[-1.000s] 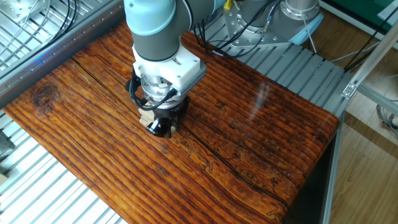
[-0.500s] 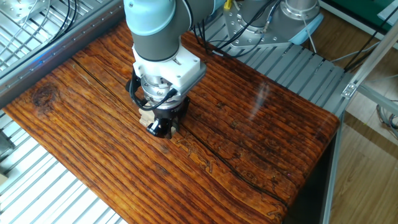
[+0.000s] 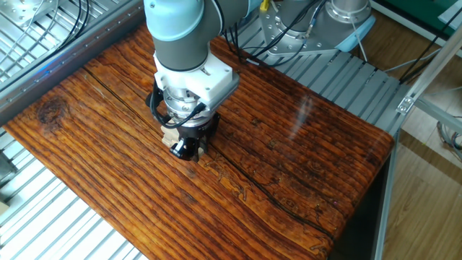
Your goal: Play Jenga
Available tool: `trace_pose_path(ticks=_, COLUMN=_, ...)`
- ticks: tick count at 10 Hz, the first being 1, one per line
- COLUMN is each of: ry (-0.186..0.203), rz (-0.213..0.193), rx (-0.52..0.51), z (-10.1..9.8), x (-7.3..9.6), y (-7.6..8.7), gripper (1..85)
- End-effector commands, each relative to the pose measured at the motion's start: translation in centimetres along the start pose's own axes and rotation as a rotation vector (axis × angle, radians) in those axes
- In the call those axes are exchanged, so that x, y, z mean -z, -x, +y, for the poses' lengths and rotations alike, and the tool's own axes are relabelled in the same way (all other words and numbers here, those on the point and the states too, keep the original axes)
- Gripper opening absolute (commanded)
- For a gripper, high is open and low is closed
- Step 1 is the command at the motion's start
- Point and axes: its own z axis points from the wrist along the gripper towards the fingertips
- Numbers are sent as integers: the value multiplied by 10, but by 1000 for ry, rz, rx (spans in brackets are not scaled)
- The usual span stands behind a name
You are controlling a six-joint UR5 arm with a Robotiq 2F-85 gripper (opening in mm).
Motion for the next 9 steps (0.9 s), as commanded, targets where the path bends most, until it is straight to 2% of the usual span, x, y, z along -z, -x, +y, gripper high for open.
trace_pose_path(ticks=1, ry=-5, rz=-10, rx=-2, z=-3, x=0, y=1, gripper=103)
trace_pose_path(ticks=9, ry=-4, rz=-16, rx=-8, z=-3, x=0, y=3, gripper=97)
